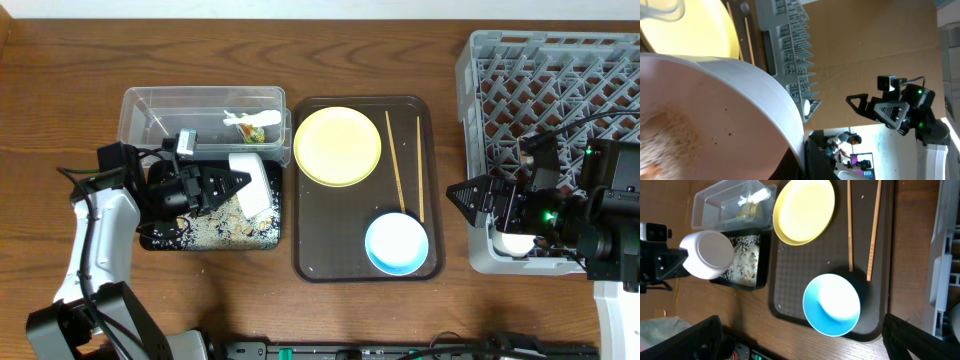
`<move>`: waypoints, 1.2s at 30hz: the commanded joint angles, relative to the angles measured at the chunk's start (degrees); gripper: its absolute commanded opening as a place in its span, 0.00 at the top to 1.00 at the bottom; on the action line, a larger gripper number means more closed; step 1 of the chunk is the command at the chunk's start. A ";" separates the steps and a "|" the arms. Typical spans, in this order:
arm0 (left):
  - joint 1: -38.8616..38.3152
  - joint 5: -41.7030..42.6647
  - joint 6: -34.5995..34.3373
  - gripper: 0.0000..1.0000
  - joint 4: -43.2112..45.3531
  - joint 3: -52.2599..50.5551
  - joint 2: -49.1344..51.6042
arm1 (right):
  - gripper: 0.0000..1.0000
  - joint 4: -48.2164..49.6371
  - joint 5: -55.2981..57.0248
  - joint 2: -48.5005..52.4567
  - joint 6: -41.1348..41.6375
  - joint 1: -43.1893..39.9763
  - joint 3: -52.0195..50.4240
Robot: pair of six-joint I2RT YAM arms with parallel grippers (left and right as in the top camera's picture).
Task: Sort waste into correct bins and load items into the dishwasher rack
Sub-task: 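Tip the rice bowl over the black tray to empty the rice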
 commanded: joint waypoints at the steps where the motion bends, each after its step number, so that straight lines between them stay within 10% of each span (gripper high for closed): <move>1: 0.35 -1.46 1.77 0.94 1.73 -1.31 1.97 | 0.01 -0.20 -0.46 0.02 0.00 0.59 0.61; 15: 4.22 5.73 -1.22 0.94 5.90 -1.33 12.83 | 0.01 -0.44 -0.46 0.02 0.00 0.59 0.61; 25: 3.65 0.20 9.07 0.94 -0.42 -1.64 13.05 | 0.01 -0.46 -0.44 0.02 -0.02 0.59 0.61; 36: 3.85 5.68 2.34 0.94 -2.38 -1.44 12.92 | 0.01 -0.44 -0.42 0.02 -0.04 0.59 0.61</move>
